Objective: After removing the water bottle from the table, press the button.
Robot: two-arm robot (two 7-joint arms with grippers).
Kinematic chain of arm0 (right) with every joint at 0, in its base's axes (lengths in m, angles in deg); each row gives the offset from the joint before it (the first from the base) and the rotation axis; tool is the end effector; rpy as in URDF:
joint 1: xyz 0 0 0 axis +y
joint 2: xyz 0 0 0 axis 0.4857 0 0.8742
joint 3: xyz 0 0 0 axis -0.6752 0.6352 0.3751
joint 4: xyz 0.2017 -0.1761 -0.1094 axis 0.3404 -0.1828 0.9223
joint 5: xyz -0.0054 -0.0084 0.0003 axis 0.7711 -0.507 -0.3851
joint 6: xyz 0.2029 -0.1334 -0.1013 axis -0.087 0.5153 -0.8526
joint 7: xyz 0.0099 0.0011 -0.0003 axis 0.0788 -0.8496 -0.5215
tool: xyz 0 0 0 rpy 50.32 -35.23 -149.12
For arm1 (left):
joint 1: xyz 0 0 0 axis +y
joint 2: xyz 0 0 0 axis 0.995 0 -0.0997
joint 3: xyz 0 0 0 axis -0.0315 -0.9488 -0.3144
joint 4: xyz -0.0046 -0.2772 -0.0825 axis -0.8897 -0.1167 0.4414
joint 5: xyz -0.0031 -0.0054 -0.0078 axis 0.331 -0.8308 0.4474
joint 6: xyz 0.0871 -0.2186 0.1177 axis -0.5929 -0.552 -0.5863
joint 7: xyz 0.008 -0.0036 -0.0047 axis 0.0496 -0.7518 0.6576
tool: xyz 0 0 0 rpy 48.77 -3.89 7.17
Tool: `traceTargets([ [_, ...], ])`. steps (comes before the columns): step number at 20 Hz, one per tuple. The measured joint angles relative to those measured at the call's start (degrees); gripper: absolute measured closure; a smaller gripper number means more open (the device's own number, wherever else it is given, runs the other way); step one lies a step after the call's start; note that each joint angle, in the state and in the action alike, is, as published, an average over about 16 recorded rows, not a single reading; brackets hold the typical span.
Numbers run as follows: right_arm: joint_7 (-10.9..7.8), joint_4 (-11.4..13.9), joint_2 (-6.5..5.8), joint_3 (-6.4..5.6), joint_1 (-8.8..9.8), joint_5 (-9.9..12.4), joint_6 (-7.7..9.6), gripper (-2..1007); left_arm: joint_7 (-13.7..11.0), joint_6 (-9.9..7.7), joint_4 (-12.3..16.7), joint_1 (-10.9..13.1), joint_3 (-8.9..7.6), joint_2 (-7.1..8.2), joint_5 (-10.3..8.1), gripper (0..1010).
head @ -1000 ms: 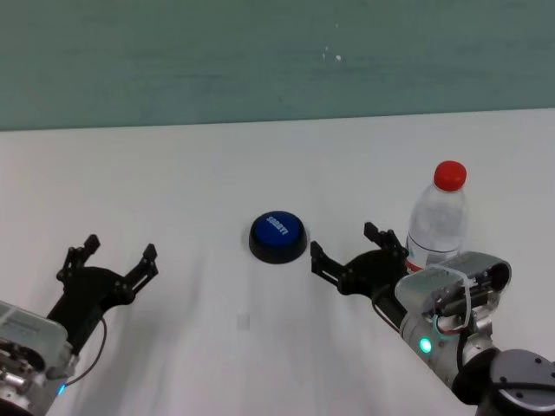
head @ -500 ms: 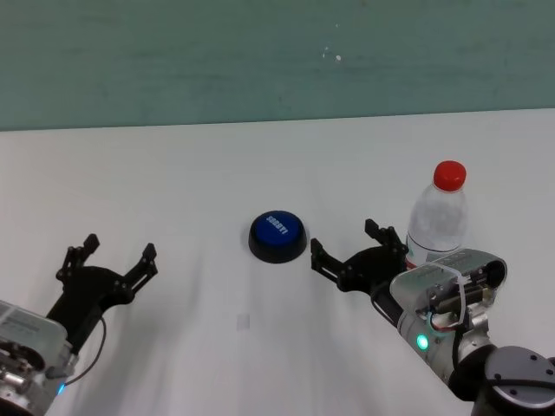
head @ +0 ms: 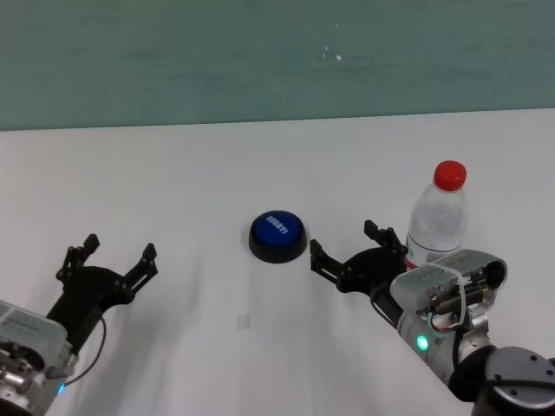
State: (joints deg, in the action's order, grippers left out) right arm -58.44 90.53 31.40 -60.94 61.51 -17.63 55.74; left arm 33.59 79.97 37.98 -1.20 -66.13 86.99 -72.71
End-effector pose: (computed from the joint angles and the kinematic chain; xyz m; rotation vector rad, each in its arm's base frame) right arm 0.2682 0.0384 -0.2654 -0.0783 0.0489 -1.1314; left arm 0.2580 0.0707 -0.3181 0.1384 -0.2133 1.2847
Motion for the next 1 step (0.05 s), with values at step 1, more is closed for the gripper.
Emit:
traceTargets([
  [1,-0.01,0.0,0.0,0.0,0.0,0.01,0.0,5,0.0,0.0,0.0,0.0,0.0,0.0,0.0,7],
])
